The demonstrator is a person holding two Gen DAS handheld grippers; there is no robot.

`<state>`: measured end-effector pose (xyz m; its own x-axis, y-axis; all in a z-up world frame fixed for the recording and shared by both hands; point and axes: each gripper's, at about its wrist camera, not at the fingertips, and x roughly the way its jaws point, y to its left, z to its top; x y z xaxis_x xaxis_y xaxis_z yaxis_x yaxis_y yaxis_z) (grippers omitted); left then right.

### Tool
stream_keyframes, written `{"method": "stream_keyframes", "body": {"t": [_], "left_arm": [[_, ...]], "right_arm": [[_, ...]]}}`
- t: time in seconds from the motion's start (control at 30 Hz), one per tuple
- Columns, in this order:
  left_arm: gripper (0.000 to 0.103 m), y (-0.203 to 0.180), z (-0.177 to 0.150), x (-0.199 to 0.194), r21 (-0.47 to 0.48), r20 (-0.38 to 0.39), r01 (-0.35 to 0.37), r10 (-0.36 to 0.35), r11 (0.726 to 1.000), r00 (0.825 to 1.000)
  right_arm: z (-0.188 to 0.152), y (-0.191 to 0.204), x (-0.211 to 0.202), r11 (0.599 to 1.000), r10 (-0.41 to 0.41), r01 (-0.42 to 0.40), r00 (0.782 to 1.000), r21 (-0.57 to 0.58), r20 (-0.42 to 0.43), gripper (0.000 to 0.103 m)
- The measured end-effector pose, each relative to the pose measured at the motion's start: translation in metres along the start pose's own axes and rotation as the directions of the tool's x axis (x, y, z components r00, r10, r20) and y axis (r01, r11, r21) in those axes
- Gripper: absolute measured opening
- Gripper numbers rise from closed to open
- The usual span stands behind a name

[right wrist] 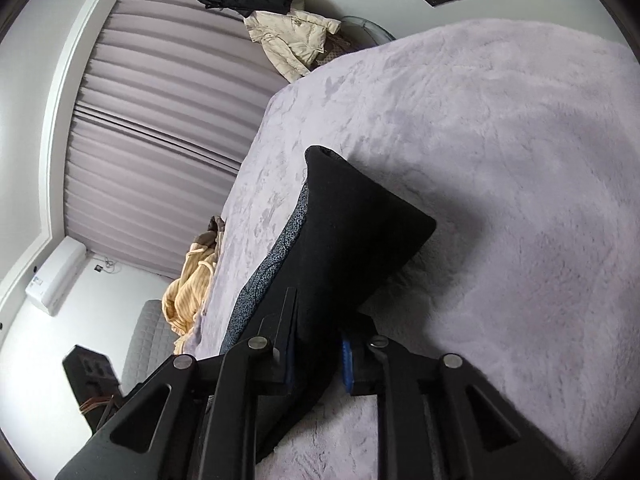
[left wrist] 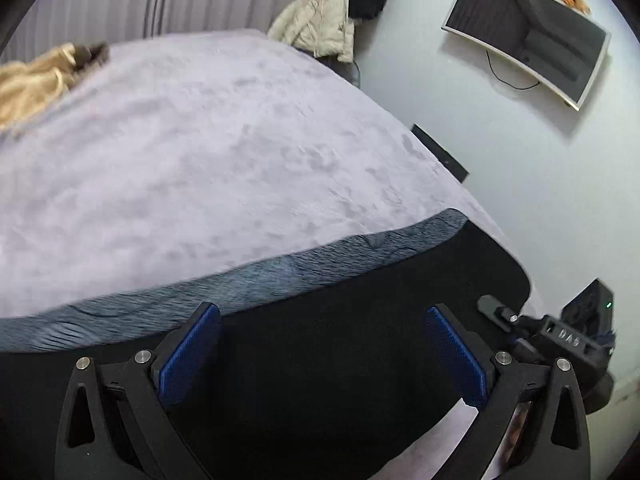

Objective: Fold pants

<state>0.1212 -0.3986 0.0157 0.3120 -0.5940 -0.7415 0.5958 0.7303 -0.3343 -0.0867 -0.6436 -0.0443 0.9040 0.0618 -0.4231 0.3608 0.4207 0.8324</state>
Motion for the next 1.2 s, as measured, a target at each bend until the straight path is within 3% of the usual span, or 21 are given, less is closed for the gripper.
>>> {"method": "stream_keyframes", "body": {"t": [0.03, 0.13, 0.27, 0.47, 0.6, 0.73, 0.83, 0.9, 0.97, 1.0, 1.07, 1.1, 1.13, 1.17, 1.2], "left_arm": [[0.103, 0.003, 0.0, 0.016, -0.02, -0.02, 0.027, -0.027, 0.999, 0.999], [0.103, 0.01, -0.007, 0.057, 0.008, -0.08, -0.025, 0.026, 1.0, 0.996], [0.103, -0.002, -0.013, 0.054, 0.088, -0.073, -0.051, 0.057, 0.995, 0.996], [0.103, 0.022, -0.018, -0.017, 0.042, -0.014, 0.033, -0.032, 0.999, 0.999], [0.103, 0.072, -0.04, -0.079, 0.015, 0.056, -0.017, 0.016, 1.0, 0.998], [0.103, 0.131, -0.074, -0.134, -0.052, 0.103, -0.153, 0.158, 0.987, 0.982], [0.103, 0.178, -0.1, -0.167, -0.126, 0.124, -0.231, 0.247, 0.965, 0.961], [0.103, 0.207, -0.116, -0.188, -0.164, 0.142, -0.279, 0.302, 0.946, 0.943], [0.103, 0.234, -0.128, -0.202, -0.211, 0.134, -0.303, 0.334, 0.929, 0.933], [0.103, 0.246, -0.132, -0.206, -0.241, 0.128, -0.303, 0.34, 0.922, 0.932], [0.103, 0.267, -0.139, -0.213, -0.295, 0.13, -0.278, 0.327, 0.914, 0.936], [0.103, 0.275, -0.142, -0.218, -0.314, 0.132, -0.27, 0.323, 0.91, 0.937], [0.103, 0.28, -0.143, -0.221, -0.325, 0.136, -0.263, 0.32, 0.909, 0.937], [0.103, 0.283, -0.143, -0.221, -0.326, 0.141, -0.257, 0.315, 0.91, 0.938], [0.103, 0.284, -0.144, -0.219, -0.324, 0.142, -0.253, 0.312, 0.911, 0.939]], "right_arm": [[0.0, -0.004, 0.003, 1.0, -0.002, 0.002, 1.0, 0.017, -0.012, 0.022], [0.001, -0.007, 0.01, 1.0, -0.009, 0.009, 1.0, 0.018, -0.021, 0.021], [-0.001, 0.026, 0.008, 0.992, -0.068, 0.069, 0.998, -0.107, 0.015, 0.014], [-0.011, 0.114, -0.015, 0.935, -0.054, 0.073, 0.996, -0.347, 0.066, 0.014], [-0.043, 0.185, -0.019, 0.845, -0.045, 0.067, 0.998, -0.53, 0.054, 0.014], [-0.101, 0.247, -0.004, 0.712, -0.098, 0.093, 0.995, -0.696, 0.032, 0.014], [-0.168, 0.281, 0.031, 0.579, -0.172, 0.112, 0.985, -0.807, 0.014, 0.014], [-0.213, 0.291, 0.065, 0.513, -0.239, 0.117, 0.971, -0.85, -0.01, 0.017], [-0.263, 0.29, 0.106, 0.435, -0.336, 0.137, 0.942, -0.89, -0.019, 0.025], [-0.288, 0.284, 0.128, 0.369, -0.401, 0.163, 0.916, -0.915, 0.001, 0.026], [-0.339, 0.271, 0.158, 0.176, -0.524, 0.241, 0.843, -0.954, 0.117, 0.034], [-0.361, 0.267, 0.161, 0.057, -0.536, 0.28, 0.818, -0.958, 0.207, 0.037], [-0.378, 0.268, 0.157, -0.03, -0.521, 0.3, 0.809, -0.953, 0.271, 0.041], [-0.385, 0.273, 0.149, -0.058, -0.507, 0.294, 0.815, -0.954, 0.282, 0.048], [-0.389, 0.28, 0.138, -0.037, -0.492, 0.272, 0.833, -0.962, 0.254, 0.051]]}}
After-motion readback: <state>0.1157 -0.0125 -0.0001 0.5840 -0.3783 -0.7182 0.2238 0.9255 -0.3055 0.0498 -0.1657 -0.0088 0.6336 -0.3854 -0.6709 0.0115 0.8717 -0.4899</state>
